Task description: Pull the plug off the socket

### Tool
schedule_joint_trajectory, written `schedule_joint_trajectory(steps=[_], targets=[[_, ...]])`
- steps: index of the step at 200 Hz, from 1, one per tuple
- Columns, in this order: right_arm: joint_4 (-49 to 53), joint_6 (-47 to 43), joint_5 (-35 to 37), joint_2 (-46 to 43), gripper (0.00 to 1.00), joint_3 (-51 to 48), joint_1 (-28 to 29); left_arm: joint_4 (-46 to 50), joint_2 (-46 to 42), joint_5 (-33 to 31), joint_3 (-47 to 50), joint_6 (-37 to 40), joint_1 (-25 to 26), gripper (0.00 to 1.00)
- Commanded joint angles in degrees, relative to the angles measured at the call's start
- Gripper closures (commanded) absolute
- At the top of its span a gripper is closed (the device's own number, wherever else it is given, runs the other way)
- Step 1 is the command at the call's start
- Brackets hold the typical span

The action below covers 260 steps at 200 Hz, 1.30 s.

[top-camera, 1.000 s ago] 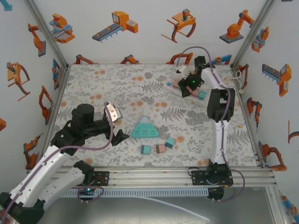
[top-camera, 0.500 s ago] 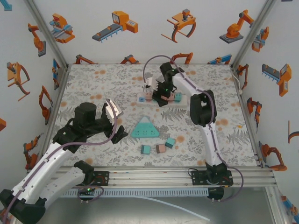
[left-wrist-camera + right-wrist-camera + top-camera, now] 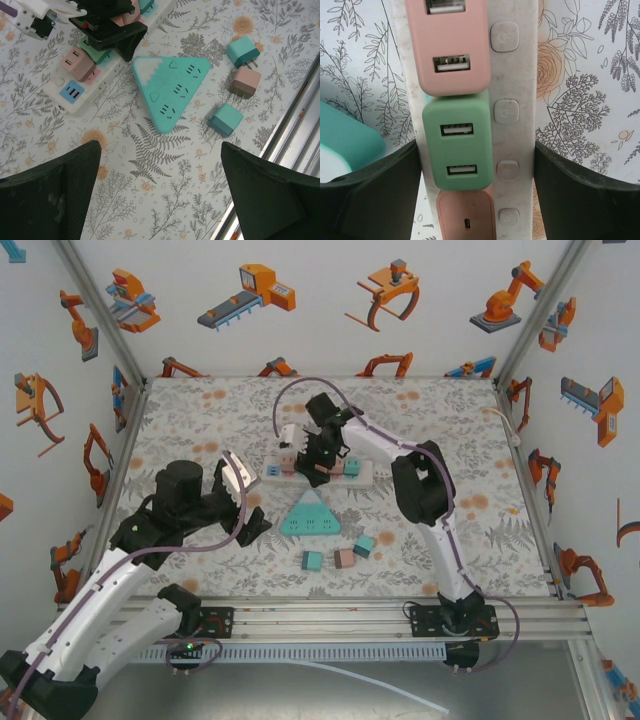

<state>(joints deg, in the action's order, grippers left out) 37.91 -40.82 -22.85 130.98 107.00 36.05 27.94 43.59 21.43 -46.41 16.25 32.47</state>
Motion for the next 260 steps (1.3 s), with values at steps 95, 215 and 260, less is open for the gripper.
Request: schedule_joint_trajectory(steps=[95, 215, 260], targets=[[-3.99, 3.99, -1.81, -10.4, 0.09, -4.96, 0.07, 0.11, 0.81, -0.24, -1.03, -1.22, -1.07, 0.03], [-22.15, -3.21, -10.72, -39.3, 0.15, -32.3, -6.64, -13.42, 13.26, -6.02, -3.0, -29.46, -1.12, 0.03], [-30.07, -3.04, -15.74, -42.76, 0.2, -42.51, -11.87, -14.0, 27.82, -17.65, -9.78, -37.85, -3.63, 0.15]])
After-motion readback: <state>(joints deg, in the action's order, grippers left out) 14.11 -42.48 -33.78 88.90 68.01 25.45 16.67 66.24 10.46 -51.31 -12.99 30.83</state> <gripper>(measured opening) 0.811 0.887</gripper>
